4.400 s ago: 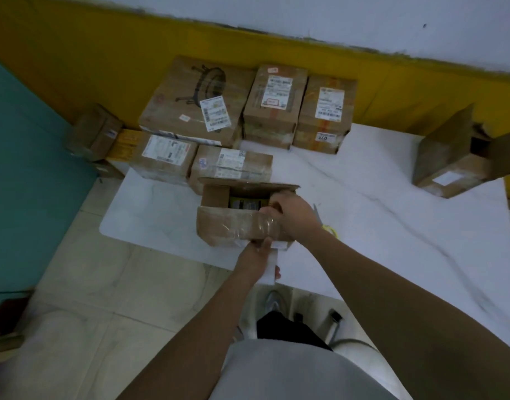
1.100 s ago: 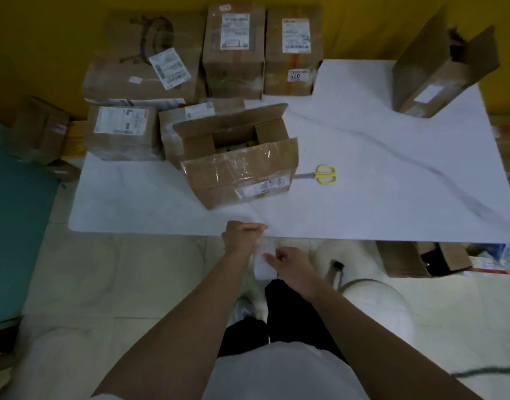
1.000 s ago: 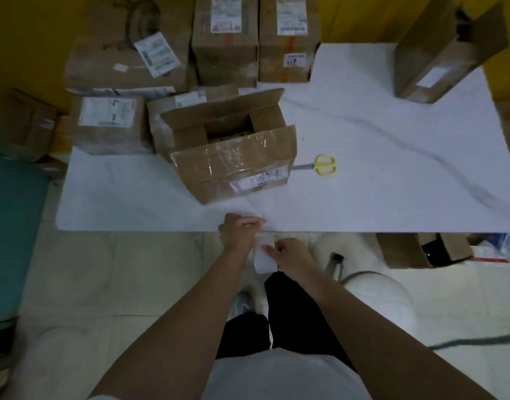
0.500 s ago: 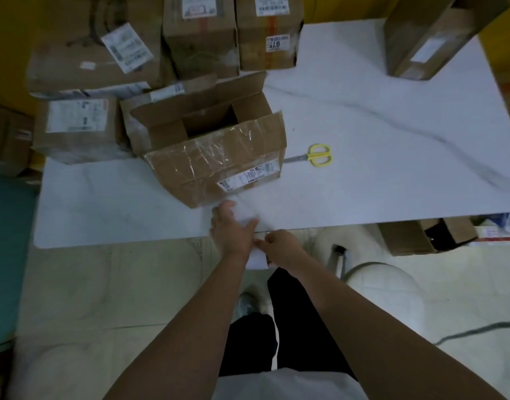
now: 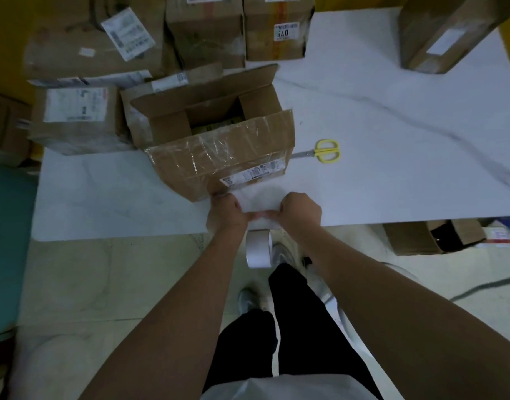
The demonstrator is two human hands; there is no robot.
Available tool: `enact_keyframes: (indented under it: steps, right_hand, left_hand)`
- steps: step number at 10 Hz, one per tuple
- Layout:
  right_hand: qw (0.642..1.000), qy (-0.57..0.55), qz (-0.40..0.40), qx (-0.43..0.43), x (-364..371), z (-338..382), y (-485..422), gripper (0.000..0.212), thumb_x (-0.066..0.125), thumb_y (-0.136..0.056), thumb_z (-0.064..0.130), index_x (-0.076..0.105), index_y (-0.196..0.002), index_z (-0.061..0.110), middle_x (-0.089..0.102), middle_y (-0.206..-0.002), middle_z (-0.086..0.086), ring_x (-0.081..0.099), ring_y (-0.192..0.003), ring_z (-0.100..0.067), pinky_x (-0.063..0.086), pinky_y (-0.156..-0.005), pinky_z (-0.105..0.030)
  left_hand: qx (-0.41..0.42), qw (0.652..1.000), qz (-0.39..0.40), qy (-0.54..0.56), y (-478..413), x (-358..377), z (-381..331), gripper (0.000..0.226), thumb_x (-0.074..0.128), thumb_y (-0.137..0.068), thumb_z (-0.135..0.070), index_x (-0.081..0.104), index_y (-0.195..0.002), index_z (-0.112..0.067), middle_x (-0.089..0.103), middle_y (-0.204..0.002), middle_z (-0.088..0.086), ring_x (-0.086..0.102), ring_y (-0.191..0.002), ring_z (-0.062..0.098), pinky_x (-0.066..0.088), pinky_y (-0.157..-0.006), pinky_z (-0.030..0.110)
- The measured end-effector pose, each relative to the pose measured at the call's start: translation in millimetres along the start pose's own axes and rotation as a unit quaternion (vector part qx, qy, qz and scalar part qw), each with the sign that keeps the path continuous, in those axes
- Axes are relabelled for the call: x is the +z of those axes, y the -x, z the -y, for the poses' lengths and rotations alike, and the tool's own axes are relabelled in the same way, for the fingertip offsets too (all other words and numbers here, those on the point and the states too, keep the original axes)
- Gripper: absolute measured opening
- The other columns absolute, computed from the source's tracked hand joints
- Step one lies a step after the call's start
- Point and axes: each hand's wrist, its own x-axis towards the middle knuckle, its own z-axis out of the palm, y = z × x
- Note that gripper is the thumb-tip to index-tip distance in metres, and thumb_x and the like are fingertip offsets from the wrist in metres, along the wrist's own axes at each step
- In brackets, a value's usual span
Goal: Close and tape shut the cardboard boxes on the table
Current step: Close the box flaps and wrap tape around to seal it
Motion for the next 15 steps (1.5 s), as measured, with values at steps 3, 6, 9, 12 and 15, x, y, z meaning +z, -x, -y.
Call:
enact_keyframes:
  steps: [3, 6, 9, 12, 15]
  right_hand:
    - [0.995, -0.077, -0.06, -0.005, -37.4, 18.4, 52.5, 0.028, 0.053, -0.096, 0.042, 0.06, -0.098, 0.015, 0.062, -0.095, -0.002, 0.063, -0.091, -0.021, 0.044, -0.07, -0.027]
    - [0.911, -0.405, -0.054, 0.059, -136.3, 42.4, 56.5, 0.022, 0.054, -0.093, 0.019, 0.067, -0.104, 0.005, 0.071, -0.105, -0.015, 0.066, -0.087, -0.026, 0.053, -0.074, -0.03]
    - [0.876, -0.478, 0.05, 0.034, -154.9, 41.2, 27.6, 0.059, 0.07, -0.076, 0.065, 0.068, -0.086, 0.006, 0.071, -0.084, -0.016, 0.074, -0.077, -0.033, 0.062, -0.075, -0.045]
    - [0.948, -0.298, 0.1, -0.049, -156.0, 38.4, 1.1, 0.024, 0.055, -0.098, 0.035, 0.061, -0.094, 0.013, 0.068, -0.094, -0.011, 0.068, -0.082, -0.026, 0.061, -0.076, -0.037]
    - [0.967, -0.215, 0.1, -0.091, -149.2, 45.8, -18.7, 0.033, 0.045, -0.1, 0.042, 0.056, -0.093, 0.012, 0.065, -0.097, -0.017, 0.066, -0.093, -0.035, 0.058, -0.083, -0.042]
  left_hand:
    - [0.116, 0.987, -0.029, -0.108, 65.2, -39.0, -27.9, 0.022, 0.06, -0.094, -0.031, 0.06, -0.111, -0.017, 0.054, -0.119, 0.005, 0.059, -0.102, 0.023, 0.049, -0.083, 0.033]
    - [0.294, 0.906, -0.271, -0.137, 84.1, -139.4, -99.7, 0.052, 0.071, -0.08, -0.038, 0.052, -0.124, -0.017, 0.053, -0.119, 0.006, 0.052, -0.108, 0.025, 0.046, -0.091, 0.037]
    - [0.237, 0.954, 0.034, -0.177, 40.4, -148.4, -124.6, 0.031, 0.055, -0.087, -0.052, 0.062, -0.097, -0.024, 0.069, -0.091, -0.002, 0.064, -0.085, 0.019, 0.05, -0.075, 0.035]
    - [0.126, 0.964, 0.234, 0.005, 24.7, -156.1, -112.9, 0.024, 0.065, -0.093, -0.022, 0.069, -0.111, -0.007, 0.071, -0.099, 0.008, 0.067, -0.093, 0.023, 0.056, -0.087, 0.036]
    - [0.265, 0.918, -0.199, -0.22, 55.8, -166.9, -126.7, 0.022, 0.049, -0.096, -0.028, 0.061, -0.112, -0.018, 0.065, -0.112, 0.003, 0.062, -0.101, 0.021, 0.048, -0.086, 0.031]
